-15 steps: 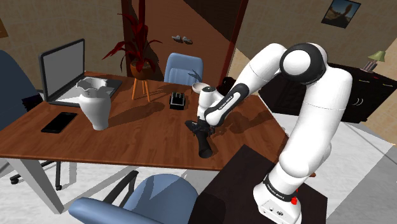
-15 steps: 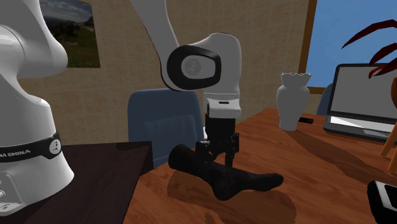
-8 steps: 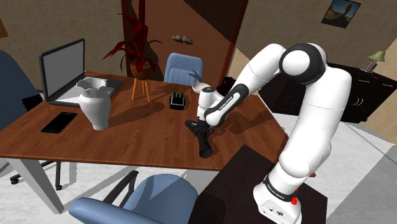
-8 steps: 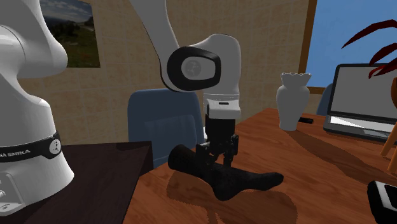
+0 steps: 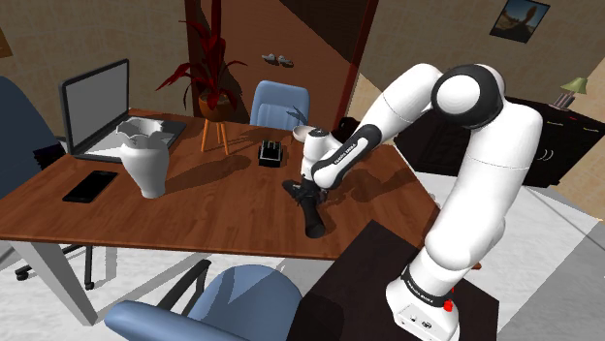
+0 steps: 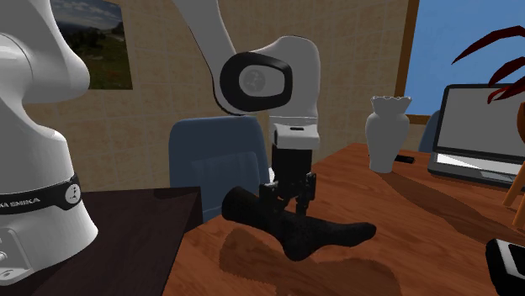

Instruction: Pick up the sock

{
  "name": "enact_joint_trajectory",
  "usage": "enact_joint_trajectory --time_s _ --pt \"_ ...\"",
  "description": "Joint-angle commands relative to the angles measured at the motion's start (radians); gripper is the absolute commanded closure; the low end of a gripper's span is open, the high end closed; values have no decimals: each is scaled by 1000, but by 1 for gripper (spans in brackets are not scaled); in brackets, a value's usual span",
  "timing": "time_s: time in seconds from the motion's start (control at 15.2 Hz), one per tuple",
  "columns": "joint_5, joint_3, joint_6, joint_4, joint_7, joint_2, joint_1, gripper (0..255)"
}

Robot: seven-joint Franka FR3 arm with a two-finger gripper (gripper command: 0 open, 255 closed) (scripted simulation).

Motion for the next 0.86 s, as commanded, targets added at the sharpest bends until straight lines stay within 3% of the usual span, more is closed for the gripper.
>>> enact_joint_trajectory --time_s 0.0,0.79 --pt "19 10 -23 -4 -13 -29 -4 255" --pt "107 37 -153 -2 -86 -163 -16 255"
